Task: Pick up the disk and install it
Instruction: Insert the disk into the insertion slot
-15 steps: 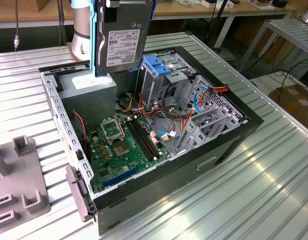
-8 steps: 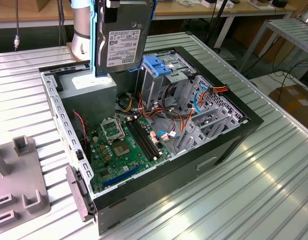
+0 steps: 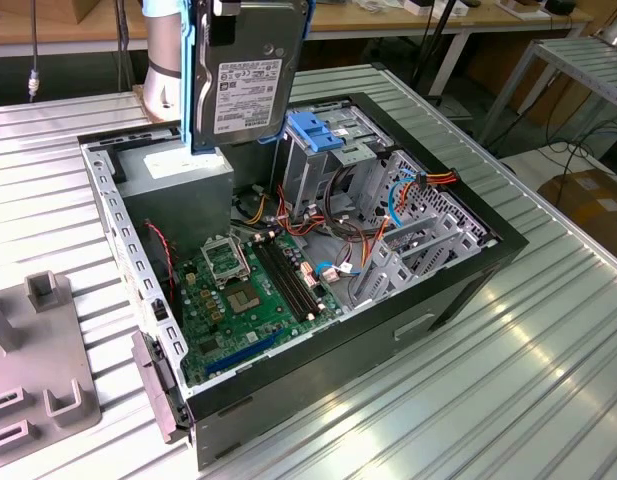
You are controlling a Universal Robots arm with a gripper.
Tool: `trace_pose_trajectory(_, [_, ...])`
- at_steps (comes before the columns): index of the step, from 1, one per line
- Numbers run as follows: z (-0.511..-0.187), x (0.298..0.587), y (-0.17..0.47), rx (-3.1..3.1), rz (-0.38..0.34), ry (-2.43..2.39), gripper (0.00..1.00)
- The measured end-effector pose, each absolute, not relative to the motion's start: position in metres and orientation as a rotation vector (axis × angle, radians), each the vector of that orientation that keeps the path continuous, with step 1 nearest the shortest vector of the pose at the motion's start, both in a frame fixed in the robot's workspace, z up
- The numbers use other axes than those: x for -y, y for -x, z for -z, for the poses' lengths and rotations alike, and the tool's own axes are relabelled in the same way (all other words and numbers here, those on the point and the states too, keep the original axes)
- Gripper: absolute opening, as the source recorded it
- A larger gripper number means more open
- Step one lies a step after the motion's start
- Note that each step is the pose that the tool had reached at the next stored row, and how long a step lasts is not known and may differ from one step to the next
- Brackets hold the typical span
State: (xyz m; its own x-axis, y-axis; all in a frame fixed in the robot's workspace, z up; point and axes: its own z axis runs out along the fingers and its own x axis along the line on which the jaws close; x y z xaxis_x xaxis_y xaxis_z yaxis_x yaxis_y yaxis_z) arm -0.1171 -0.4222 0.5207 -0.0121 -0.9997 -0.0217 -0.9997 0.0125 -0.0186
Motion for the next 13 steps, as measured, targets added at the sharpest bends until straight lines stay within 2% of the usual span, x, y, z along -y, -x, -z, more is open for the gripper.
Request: trace_pose_trajectory(13, [-0.520, 0.448, 0.116, -2.215, -0.003, 2.188, 0.37])
